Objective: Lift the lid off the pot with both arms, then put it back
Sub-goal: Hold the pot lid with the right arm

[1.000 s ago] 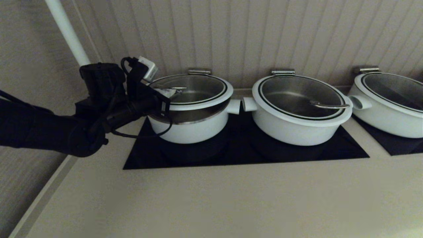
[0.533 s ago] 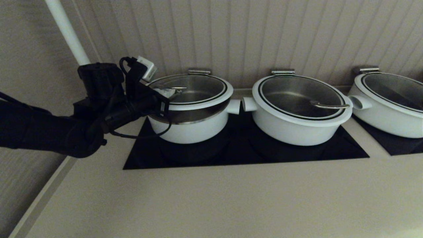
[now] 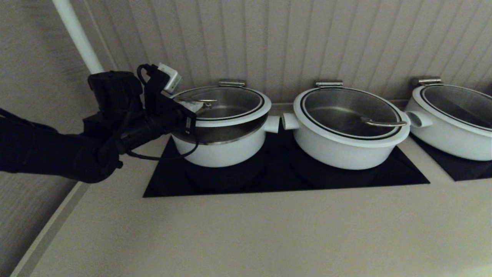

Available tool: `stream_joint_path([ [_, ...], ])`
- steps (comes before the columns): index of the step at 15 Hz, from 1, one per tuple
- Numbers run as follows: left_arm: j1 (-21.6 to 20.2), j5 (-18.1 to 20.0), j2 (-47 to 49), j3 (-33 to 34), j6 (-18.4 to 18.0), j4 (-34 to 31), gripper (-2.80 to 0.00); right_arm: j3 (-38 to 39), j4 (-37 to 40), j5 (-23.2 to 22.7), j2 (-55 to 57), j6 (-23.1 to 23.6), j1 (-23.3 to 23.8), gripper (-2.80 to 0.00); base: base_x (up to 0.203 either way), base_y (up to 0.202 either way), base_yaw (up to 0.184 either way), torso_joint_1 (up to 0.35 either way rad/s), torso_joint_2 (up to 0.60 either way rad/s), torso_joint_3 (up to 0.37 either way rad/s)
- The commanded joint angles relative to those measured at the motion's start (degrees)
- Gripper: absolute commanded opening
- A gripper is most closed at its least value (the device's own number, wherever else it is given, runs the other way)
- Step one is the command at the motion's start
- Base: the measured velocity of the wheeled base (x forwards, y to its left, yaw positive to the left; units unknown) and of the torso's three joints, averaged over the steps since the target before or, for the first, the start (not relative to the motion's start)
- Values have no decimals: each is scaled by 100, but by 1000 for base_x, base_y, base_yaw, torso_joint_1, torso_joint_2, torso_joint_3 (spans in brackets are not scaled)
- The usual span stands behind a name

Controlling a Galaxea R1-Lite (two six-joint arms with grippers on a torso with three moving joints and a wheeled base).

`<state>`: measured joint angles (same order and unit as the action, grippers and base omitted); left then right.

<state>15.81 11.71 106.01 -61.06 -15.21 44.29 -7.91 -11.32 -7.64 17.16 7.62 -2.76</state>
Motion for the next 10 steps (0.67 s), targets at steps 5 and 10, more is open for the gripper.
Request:
stream_joint_path([
  [5,1,15,51,-9,1,27,-280,-176,-1164,-271,2530,432,-333,-280,0,0,0,0,0,0],
  [10,1,15,95,-20,27,27,-280,-532,-2177,-1191,4377,922,-346,-280,0,0,0,0,0,0],
])
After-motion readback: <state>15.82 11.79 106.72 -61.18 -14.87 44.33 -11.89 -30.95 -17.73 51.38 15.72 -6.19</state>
